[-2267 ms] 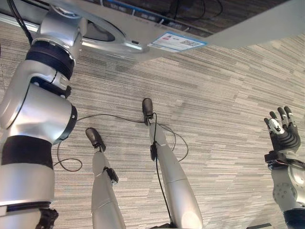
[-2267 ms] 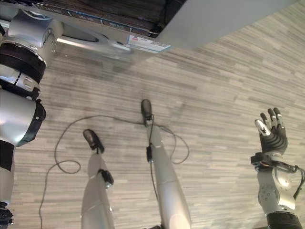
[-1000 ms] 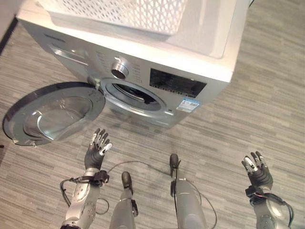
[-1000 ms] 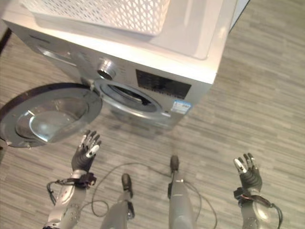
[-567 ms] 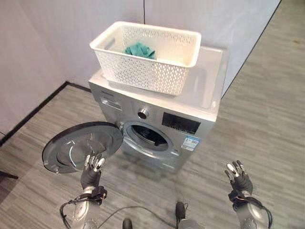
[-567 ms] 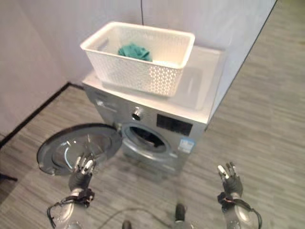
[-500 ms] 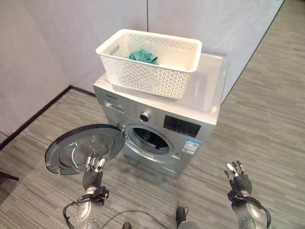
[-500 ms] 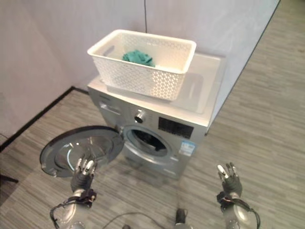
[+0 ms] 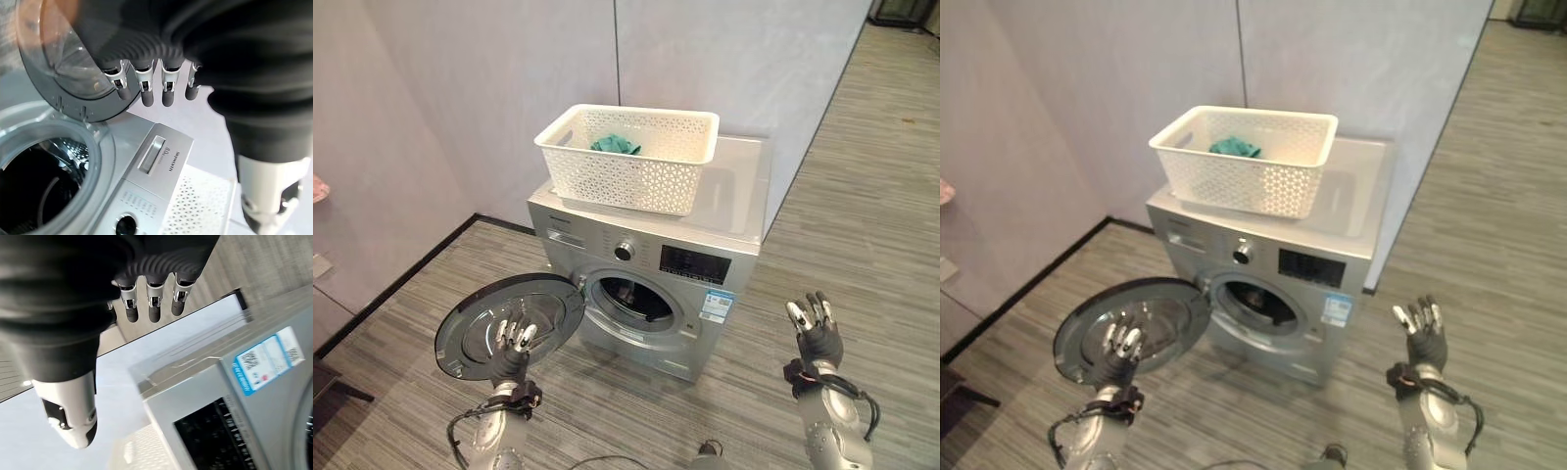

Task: Grab the laundry basket,head to the washer,open it,put in the laundry and shut it.

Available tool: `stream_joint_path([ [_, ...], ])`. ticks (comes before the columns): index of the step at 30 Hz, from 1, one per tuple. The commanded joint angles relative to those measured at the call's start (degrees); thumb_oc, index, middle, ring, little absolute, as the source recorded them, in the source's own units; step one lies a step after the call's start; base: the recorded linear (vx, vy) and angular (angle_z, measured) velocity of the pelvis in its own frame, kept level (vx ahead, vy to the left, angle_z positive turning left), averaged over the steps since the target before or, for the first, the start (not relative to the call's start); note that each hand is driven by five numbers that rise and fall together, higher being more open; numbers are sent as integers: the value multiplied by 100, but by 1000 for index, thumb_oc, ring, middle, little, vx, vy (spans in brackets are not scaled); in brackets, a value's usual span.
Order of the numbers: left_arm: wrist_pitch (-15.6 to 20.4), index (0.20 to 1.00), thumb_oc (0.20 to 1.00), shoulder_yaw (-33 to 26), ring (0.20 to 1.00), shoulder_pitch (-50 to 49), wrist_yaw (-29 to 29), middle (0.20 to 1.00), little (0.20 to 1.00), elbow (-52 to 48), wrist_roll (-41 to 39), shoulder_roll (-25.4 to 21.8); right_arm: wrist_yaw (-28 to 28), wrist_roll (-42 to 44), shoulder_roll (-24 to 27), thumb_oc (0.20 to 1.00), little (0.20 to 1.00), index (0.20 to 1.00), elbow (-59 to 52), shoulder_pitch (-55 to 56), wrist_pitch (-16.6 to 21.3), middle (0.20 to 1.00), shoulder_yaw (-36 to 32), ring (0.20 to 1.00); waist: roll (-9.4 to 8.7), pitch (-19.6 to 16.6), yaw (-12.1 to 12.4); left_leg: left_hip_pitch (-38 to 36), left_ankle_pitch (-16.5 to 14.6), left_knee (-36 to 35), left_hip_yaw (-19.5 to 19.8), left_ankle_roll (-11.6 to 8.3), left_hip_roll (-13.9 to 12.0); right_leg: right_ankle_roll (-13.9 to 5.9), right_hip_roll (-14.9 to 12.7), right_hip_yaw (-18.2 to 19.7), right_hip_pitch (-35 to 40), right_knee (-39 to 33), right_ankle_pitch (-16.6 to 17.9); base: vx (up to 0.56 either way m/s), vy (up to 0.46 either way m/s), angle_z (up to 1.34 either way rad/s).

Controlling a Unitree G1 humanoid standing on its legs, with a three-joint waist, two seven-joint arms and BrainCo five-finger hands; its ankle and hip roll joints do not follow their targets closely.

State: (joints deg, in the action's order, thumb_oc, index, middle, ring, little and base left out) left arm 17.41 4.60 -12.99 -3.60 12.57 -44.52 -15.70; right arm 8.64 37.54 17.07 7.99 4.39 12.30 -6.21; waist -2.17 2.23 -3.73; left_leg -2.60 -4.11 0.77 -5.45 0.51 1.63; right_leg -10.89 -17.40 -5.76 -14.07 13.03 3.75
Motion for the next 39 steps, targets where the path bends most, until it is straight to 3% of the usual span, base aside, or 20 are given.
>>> stream_joint_path([
  [1,183,1000,1000,-261,1000,287,-11,1000,1000,-521,113,-28,563,-739,216,1000,1000,1000,-945,-809,780,1000,-524,1000,271,360,85,-581,-605,-7,270,219,-353,109,495,-821,239,55,-235,72,-38,-38],
  [3,219,1000,1000,-259,1000,298,-38,1000,1000,-513,120,3,853,-1301,335,1000,1000,1000,-1497,-973,851,1000,-635,1000,301,356,62,-689,-554,-36,267,188,-414,116,650,-789,223,71,-296,161,-104,-12],
  [5,257,1000,1000,-217,1000,361,-20,1000,1000,-490,58,35,1112,-1832,380,1000,1000,1000,-1951,-1146,890,1000,-710,1000,235,256,82,-712,-540,-22,260,101,-428,233,805,-757,583,-395,-463,202,-189,5],
  [8,295,1000,1000,-163,1000,328,1,1000,1000,-465,36,97,1277,-2297,508,1000,1000,1000,-2368,-1263,943,1000,-764,1000,166,147,120,-586,-270,296,232,-88,-529,396,1032,-608,893,-801,-504,118,-257,2],
  [9,310,1000,1000,40,1000,444,21,1000,1000,-475,-5,103,1503,-2652,696,1000,1000,1000,-2924,-1606,1042,1000,-826,1000,-29,381,275,446,519,2406,457,-320,-679,750,1234,-460,1230,-931,-640,-16,-291,0],
  [13,293,1000,1000,117,1000,484,-5,1000,1000,-437,26,134,1675,-2897,824,1000,1000,1000,-3130,-1887,1064,1000,-850,1000,-177,440,314,1104,679,3441,666,-298,-672,906,1292,-470,1347,-1058,-699,8,-195,18],
  [14,285,1000,1000,153,1000,484,9,1000,1000,-444,-84,185,1773,-3017,924,1000,1000,1000,-3183,-1981,1045,1000,-854,1000,-226,409,312,1168,716,3335,672,-275,-805,934,1317,-443,1439,-1131,-749,178,-38,-16],
  [15,251,1000,1000,217,1000,435,81,1000,1000,-504,-278,248,1745,-2954,992,1000,1000,1000,-3279,-2060,1042,1000,-838,1000,-275,309,301,1160,744,2742,633,-308,-1116,889,1294,-416,1581,-1253,-817,263,-37,3],
  [16,231,1000,1000,249,1000,412,116,1000,1000,-509,-347,260,1801,-2970,1088,1000,1000,1000,-3251,-2134,1028,1000,-800,1000,-334,251,306,1011,763,2237,604,-333,-1240,850,1246,-397,1635,-1307,-827,277,48,24],
  [18,205,1000,1000,314,1000,413,161,1000,1000,-541,-284,200,1762,-3049,1356,1000,1000,1000,-3196,-2334,930,1000,-696,1000,-288,152,316,842,877,787,785,-428,-1503,756,1241,-318,1641,-1303,-941,173,98,19],
  [19,204,1000,1000,313,1000,408,161,1000,1000,-543,-282,214,1759,-3043,1371,1000,1000,1000,-3184,-2342,932,1000,-686,1000,-282,145,321,728,973,579,750,-441,-1515,766,1246,-310,1641,-1287,-961,166,161,-4],
  [20,205,1000,1000,408,1000,425,183,1000,1000,-518,-235,138,1785,-3086,1714,1000,1000,1000,-2999,-2574,816,1000,-566,1000,-214,87,347,742,1234,-125,949,-610,-1662,718,1238,-226,1644,-1209,-1084,162,168,-9],
  [21,183,1000,1000,453,1000,426,234,1000,1000,-515,-242,102,1674,-3075,1913,1000,1000,1000,-2877,-2655,687,1000,-457,1000,-185,55,331,685,1298,-326,947,-692,-1749,704,1212,-206,1656,-1153,-1138,201,231,-12],
  [23,92,1000,1000,519,1000,403,333,1000,1000,-513,-254,75,1531,-3064,2186,1000,1000,1000,-2640,-2806,491,1000,-274,1000,-93,-11,289,518,1256,-454,722,-718,-1803,660,1189,-243,1749,-1117,-1169,175,184,-28],
  [26,-23,1000,1000,637,1000,362,421,1000,1000,-490,-252,16,1136,-2742,2549,1000,1000,1000,-2199,-3262,288,1000,258,1000,-46,-34,350,257,1138,-454,582,-734,-1645,568,1012,-235,2008,-1178,-1057,177,194,-20],
  [31,-146,1000,1000,527,1000,210,648,1000,1000,-523,-282,-215,291,-2347,3428,1000,1000,1000,-1612,-4366,-108,1000,1381,1000,-165,-140,423,-10,1020,-577,246,-704,-1464,399,787,-110,1975,-1313,-773,101,146,-26],
  [36,-184,1000,1000,514,1000,114,784,1000,1000,-546,-426,-180,-290,-1894,4179,1000,1000,1000,-1460,-4919,-112,1000,2009,1000,-286,-182,442,-10,996,-577,228,-688,-1394,296,705,-158,2013,-1455,-653,82,57,2],
  [37,-197,1000,1000,529,1000,26,874,1000,1000,-623,-465,-248,-482,-1555,4647,1000,1000,1000,-1259,-5363,-92,1000,2392,1000,-340,-190,446,26,1002,-577,238,-698,-1383,265,690,-204,2009,-1479,-609,74,40,15],
  [38,-215,1000,1000,554,1000,-53,981,1000,1000,-728,-436,-389,-766,-1313,5255,1000,1000,1000,-837,-6317,-170,1000,3255,1000,-427,-185,465,100,976,-577,239,-720,-1371,225,681,-225,1970,-1531,-567,68,42,8],
  [39,-228,1000,1000,556,1000,-119,1039,1000,1000,-770,-448,-437,-848,-1195,5513,1000,1000,1000,-671,-6800,-223,1000,3737,1000,-463,-188,455,144,964,-577,231,-735,-1376,199,675,-247,1939,-1565,-538,32,32,-1],
])
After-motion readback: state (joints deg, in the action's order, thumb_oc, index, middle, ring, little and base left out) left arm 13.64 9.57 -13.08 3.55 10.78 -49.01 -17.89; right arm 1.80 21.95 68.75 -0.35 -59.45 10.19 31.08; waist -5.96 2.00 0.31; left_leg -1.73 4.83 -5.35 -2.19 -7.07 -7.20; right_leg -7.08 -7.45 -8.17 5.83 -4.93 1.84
